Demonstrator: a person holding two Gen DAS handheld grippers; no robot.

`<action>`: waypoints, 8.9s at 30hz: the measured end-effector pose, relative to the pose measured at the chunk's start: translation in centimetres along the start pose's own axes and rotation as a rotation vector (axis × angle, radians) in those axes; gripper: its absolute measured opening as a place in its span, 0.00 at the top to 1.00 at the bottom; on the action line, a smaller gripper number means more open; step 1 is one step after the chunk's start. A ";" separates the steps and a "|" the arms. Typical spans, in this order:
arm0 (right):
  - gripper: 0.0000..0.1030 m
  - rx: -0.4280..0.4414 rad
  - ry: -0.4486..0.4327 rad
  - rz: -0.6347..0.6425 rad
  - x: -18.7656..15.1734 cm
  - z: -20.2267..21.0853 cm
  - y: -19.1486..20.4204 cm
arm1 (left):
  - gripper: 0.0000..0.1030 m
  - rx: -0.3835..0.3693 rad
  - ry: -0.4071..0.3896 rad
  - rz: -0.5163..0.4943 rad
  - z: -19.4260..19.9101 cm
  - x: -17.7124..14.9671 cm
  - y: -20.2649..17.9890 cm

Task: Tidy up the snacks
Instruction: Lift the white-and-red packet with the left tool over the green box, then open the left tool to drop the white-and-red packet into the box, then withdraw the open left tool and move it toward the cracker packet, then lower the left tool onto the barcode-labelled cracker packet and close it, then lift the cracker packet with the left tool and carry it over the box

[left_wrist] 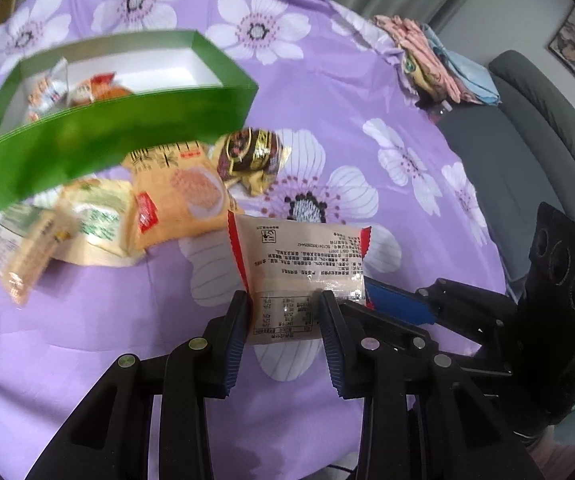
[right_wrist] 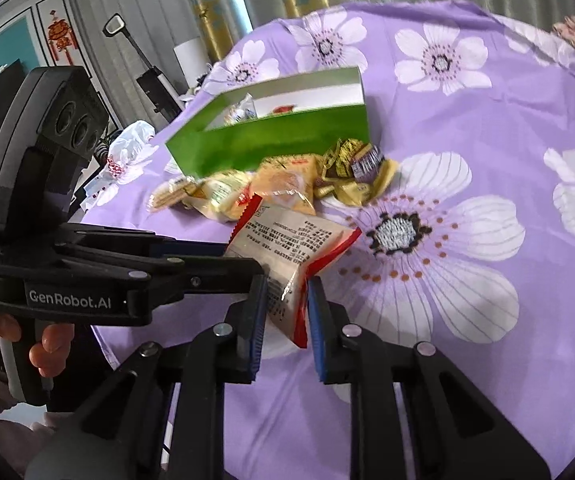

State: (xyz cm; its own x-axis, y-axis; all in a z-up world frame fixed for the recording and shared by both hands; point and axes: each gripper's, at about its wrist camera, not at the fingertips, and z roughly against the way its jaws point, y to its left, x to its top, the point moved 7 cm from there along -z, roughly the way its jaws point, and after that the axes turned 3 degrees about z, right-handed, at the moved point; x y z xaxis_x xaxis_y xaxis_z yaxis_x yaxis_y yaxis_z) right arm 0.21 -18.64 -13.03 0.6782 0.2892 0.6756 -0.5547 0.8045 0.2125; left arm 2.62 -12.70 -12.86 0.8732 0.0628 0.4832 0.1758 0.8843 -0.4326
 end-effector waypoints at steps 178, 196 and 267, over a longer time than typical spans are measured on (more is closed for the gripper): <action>0.55 0.001 0.140 0.171 2.0 -10.2 9.7 | 0.48 0.112 -0.074 0.148 2.5 -1.2 14.5; 0.58 0.037 0.032 0.133 3.2 -6.8 9.8 | 0.48 0.170 -0.154 0.091 5.7 -0.3 10.9; 0.58 -0.046 -0.243 0.194 17.7 -3.7 3.5 | 0.48 0.168 -0.327 -0.047 7.5 16.1 8.2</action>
State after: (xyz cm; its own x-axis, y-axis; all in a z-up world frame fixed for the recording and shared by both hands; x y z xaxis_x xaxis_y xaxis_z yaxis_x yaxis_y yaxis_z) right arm 12.06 -8.80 -2.95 0.4237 0.3114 0.8506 -0.6361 0.7708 0.0348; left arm 14.76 -0.95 -2.93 0.6695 0.1410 0.7294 0.1118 0.9515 -0.2865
